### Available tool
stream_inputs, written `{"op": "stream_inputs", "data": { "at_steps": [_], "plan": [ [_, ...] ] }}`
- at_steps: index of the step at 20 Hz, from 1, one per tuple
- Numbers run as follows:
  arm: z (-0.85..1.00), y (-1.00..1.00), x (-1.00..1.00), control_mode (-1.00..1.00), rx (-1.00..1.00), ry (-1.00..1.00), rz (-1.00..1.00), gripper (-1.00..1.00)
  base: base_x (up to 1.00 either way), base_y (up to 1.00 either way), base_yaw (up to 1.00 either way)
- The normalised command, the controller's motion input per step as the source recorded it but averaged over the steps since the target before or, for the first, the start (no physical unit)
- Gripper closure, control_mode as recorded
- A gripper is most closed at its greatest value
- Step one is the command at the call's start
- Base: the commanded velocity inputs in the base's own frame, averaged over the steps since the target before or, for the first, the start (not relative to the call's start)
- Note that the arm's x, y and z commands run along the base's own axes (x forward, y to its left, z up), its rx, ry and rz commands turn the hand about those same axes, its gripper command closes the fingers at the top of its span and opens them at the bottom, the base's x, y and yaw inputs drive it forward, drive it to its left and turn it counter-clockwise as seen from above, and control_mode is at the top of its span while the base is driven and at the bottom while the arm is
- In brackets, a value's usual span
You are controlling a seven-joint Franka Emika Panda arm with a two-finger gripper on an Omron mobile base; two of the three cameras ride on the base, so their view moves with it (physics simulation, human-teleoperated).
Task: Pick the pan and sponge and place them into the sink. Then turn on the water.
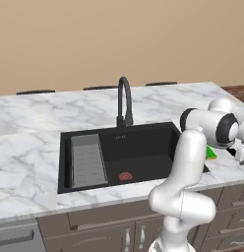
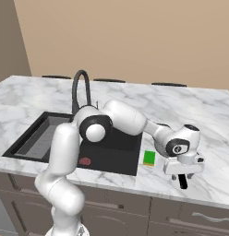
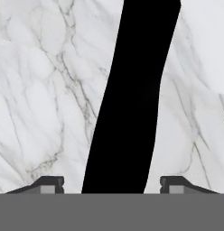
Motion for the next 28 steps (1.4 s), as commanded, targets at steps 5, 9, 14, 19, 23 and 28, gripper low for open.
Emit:
{"op": "stream_inputs", "data": {
  "at_steps": [5, 9, 14, 19, 23, 28],
  "plan": [
    [-0.03, -0.06, 0.00, -1.00, 0.00, 0.00, 0.02, 1.00, 0.00, 0.00, 0.00],
    [0.06, 0.00, 0.00, -1.00, 0.00, -0.01, 0.05, 1.00, 0.00, 0.00, 0.00],
    [0.28, -0.04, -0.08, -1.00, -0.03, -0.04, 0.09, 1.00, 0.00, 0.00, 0.00],
    [0.44, -0.07, -0.19, -1.00, -0.07, -0.08, 0.07, 1.00, 0.00, 0.00, 0.00],
    [0.41, -0.05, -0.08, -1.00, -0.06, -0.08, 0.05, 1.00, 0.00, 0.00, 0.00],
    [0.31, 0.04, -0.15, -1.00, -0.04, -0.05, 0.08, 1.00, 0.00, 0.00, 0.00]
  ]
}}
